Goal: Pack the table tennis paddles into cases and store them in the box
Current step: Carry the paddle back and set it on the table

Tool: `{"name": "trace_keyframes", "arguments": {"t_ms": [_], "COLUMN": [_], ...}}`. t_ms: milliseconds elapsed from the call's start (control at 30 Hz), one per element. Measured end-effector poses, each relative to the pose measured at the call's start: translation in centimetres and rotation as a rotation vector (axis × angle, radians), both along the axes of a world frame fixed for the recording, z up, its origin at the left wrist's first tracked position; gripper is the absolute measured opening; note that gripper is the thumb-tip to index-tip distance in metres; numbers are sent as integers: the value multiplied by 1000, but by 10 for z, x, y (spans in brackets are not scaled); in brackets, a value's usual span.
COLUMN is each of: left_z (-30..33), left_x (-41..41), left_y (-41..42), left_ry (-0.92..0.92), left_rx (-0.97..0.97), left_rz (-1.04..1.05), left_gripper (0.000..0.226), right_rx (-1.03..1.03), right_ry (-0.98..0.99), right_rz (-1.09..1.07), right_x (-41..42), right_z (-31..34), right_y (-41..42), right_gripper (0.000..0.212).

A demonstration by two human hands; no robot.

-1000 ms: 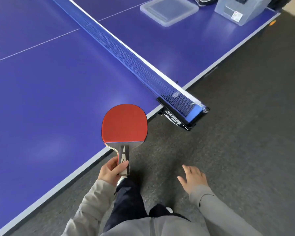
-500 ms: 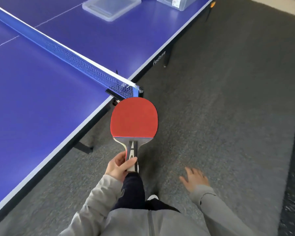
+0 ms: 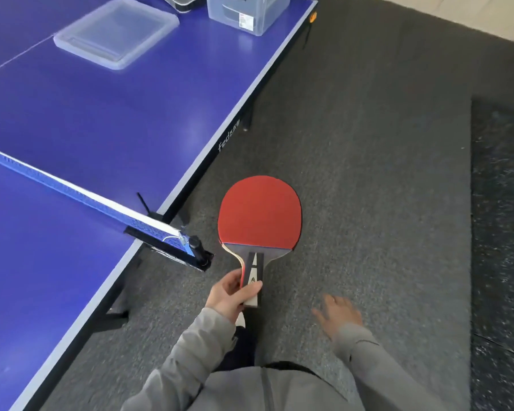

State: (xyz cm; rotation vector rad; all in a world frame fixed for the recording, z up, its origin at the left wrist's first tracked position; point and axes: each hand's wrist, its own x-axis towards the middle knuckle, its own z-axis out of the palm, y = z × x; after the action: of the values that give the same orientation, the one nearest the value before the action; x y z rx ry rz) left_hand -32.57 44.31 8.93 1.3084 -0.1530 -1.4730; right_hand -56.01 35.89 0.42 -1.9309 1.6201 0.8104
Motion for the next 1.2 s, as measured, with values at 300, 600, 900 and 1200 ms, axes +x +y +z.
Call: {"name": "trace_keyframes", "arguments": {"t_ms": [300,600,900,1200], "left_z": [1,-6,-1,-12], "left_x": [43,60,76,114], "left_y": [-82,-157,-241,-246], "left_ry": [18,-1,9,7], "left_rx": [-20,17,-31,-2], "left_rz": [94,360,740,1095], "left_gripper": [20,45,33,23], "right_rx": [-37,-17,-5,-46], "right_ry": [-26,-64,-112,-163], "right_rz": [119,334,657,853], "right_x": [61,118,177,248], "right_z": [9,-1,6,15], "right_y": [-99,-221,-365,-429], "right_gripper": [59,57,57,59]}}
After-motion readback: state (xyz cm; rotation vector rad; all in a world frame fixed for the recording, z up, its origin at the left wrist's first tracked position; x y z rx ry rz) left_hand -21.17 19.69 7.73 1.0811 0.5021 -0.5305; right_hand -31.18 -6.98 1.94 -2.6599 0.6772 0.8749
